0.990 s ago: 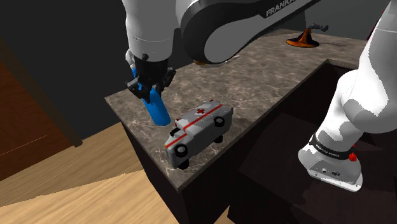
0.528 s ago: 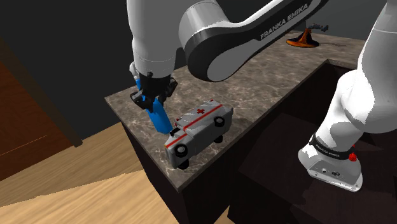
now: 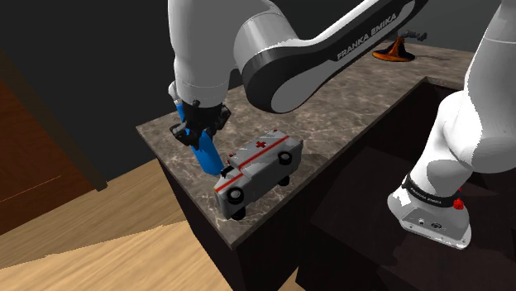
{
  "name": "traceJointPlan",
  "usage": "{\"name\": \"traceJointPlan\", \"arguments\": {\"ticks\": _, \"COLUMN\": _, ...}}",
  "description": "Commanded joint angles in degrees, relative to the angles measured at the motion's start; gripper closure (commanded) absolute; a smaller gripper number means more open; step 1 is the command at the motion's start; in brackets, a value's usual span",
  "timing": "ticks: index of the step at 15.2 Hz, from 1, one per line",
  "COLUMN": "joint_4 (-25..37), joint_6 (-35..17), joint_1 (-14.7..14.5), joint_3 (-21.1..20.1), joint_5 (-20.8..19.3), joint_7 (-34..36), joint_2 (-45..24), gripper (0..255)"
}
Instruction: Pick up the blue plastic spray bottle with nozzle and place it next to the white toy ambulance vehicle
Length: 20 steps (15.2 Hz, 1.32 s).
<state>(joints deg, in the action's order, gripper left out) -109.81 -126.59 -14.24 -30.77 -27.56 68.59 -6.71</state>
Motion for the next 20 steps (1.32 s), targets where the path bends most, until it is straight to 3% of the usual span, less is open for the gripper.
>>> {"name": "traceJointPlan", "arguments": {"ticks": 1, "joint_4": -0.2, "joint_6": 0.1, "joint_1": 0.0, "joint_3": 0.0, "joint_5": 0.0, "joint_7": 0.0, "joint_2": -0.2, "gripper": 255}}
{"name": "traceJointPlan", "arguments": {"ticks": 2, "joint_4": -0.2, "joint_6": 0.1, "joint_1": 0.0, "joint_3": 0.0, "joint_5": 0.0, "joint_7": 0.0, "joint_2": -0.2, "gripper": 255}}
{"name": "traceJointPlan", "arguments": {"ticks": 3, "joint_4": -0.3, "joint_6": 0.0, "joint_1": 0.0, "joint_3": 0.0, "joint_5": 0.0, "joint_7": 0.0, "joint_2": -0.2, "gripper": 0}}
{"name": "traceJointPlan", "arguments": {"ticks": 8, "joint_4": -0.2, "joint_6": 0.1, "joint_1": 0.0, "joint_3": 0.0, "joint_5": 0.0, "joint_7": 0.0, "joint_2": -0.2, "gripper": 0}}
{"name": "traceJointPlan", "arguments": {"ticks": 12, "joint_4": 1.9, "joint_6": 5.3, "joint_1": -0.3, "joint_3": -1.0, "joint_5": 3.8, "joint_7": -2.3, "joint_2": 3.9, "gripper": 0}}
{"name": "traceJointPlan", "arguments": {"ticks": 20, "joint_4": 1.9, "joint_6": 5.3, "joint_1": -0.3, "joint_3": -1.0, "joint_5": 3.8, "joint_7": -2.3, "joint_2": 3.9, "gripper": 0}}
